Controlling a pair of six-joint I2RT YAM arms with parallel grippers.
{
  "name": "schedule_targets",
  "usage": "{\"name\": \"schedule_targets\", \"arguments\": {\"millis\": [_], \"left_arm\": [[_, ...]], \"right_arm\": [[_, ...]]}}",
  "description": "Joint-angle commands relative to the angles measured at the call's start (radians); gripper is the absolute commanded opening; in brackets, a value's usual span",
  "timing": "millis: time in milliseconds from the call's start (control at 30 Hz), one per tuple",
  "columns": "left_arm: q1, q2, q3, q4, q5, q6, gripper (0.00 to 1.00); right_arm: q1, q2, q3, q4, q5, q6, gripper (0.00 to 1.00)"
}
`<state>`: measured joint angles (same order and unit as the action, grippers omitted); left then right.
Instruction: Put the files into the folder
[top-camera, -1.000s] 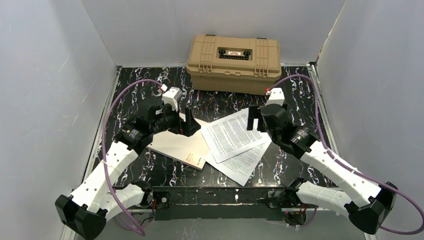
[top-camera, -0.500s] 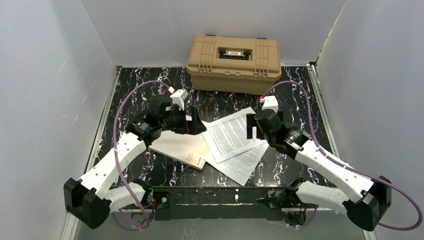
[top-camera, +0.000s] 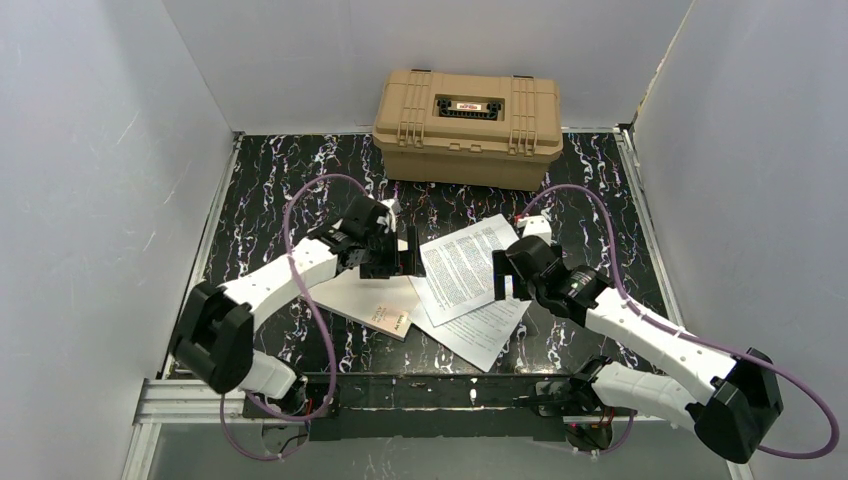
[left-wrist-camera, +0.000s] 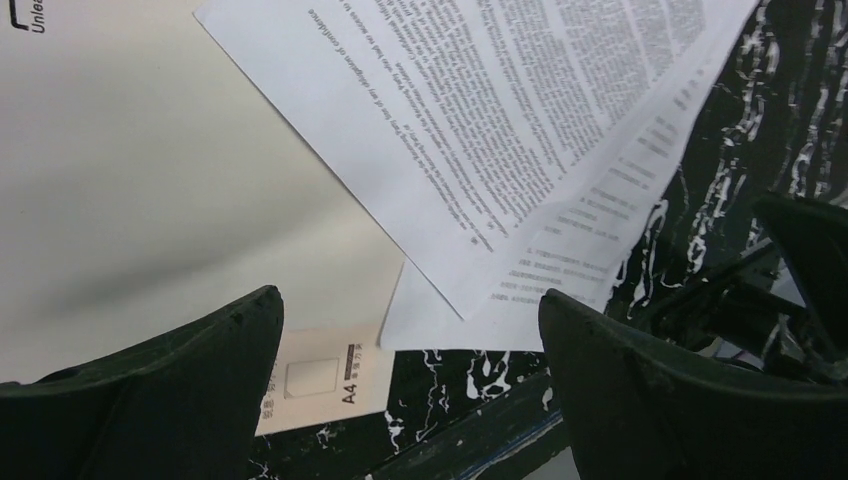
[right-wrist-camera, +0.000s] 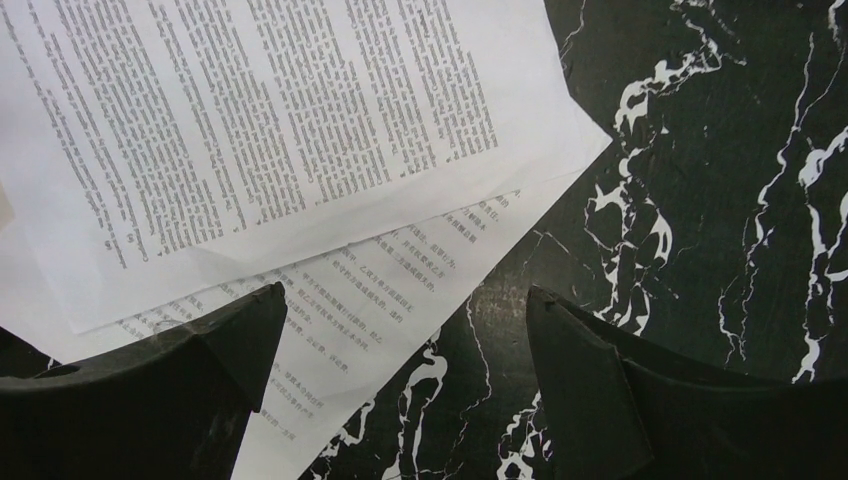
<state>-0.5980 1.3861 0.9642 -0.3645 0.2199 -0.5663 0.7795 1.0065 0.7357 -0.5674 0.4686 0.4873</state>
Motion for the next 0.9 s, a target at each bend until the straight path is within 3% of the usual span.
{"name": "schedule_targets", "arguments": {"millis": [0, 300, 867], "left_arm": [[-0.005, 0.103, 0.054, 0.027, -0.036, -0.019, 0.98], [-0.024, 0.314, 0.150, 0.036, 0.014, -0.017, 0.98], [-0.199, 0.467, 0.209, 0.051, 0.058, -0.073, 0.98]], "right_arm": [[-0.001, -0.050, -0.023, 0.006, -0.035, 0.038, 0.99], [0.000, -0.130, -0.046, -0.019, -0.070, 0.065, 0.99], [-0.002, -0.168, -0.030, -0.071, -0.052, 0.111, 0.99]]}}
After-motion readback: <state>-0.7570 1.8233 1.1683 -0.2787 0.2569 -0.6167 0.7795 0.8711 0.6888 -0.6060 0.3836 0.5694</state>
